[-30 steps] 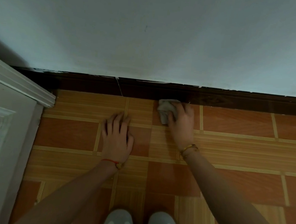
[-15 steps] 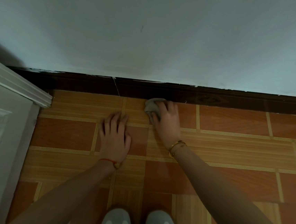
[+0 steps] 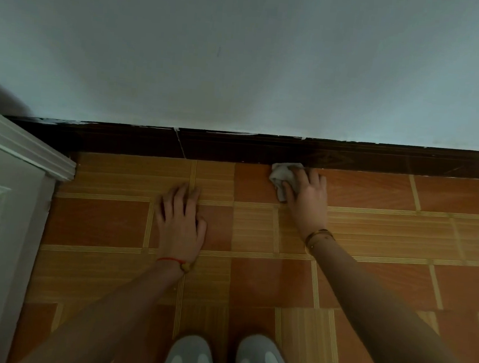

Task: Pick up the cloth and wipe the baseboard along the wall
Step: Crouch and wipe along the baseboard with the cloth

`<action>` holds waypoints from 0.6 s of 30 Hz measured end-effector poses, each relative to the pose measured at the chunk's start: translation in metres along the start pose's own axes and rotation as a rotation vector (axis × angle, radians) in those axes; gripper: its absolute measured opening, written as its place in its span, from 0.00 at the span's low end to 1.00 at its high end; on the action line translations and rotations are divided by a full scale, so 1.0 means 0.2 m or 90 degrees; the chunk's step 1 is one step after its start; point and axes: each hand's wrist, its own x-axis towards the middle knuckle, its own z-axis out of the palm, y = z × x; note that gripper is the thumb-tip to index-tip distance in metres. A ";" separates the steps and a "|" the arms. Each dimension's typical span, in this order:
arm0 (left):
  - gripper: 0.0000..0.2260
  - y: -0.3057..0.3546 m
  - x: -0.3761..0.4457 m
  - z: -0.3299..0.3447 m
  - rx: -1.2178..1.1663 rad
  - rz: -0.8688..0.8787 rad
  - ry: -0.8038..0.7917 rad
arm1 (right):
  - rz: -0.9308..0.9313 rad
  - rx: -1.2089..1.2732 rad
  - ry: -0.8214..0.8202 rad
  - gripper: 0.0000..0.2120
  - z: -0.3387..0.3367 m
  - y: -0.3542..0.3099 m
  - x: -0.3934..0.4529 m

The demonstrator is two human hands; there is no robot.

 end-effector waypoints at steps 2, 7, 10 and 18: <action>0.25 0.01 0.00 -0.01 -0.007 -0.002 -0.003 | 0.005 0.001 -0.002 0.13 0.01 -0.02 0.00; 0.24 0.07 0.04 -0.01 -0.026 0.040 -0.016 | -0.033 0.017 -0.017 0.15 0.02 -0.09 0.00; 0.23 0.15 0.07 0.01 -0.048 0.048 -0.025 | -0.112 0.023 -0.060 0.18 0.03 -0.15 0.00; 0.23 0.29 0.11 0.09 -0.060 0.053 -0.071 | -0.083 -0.006 -0.011 0.16 0.01 -0.05 0.00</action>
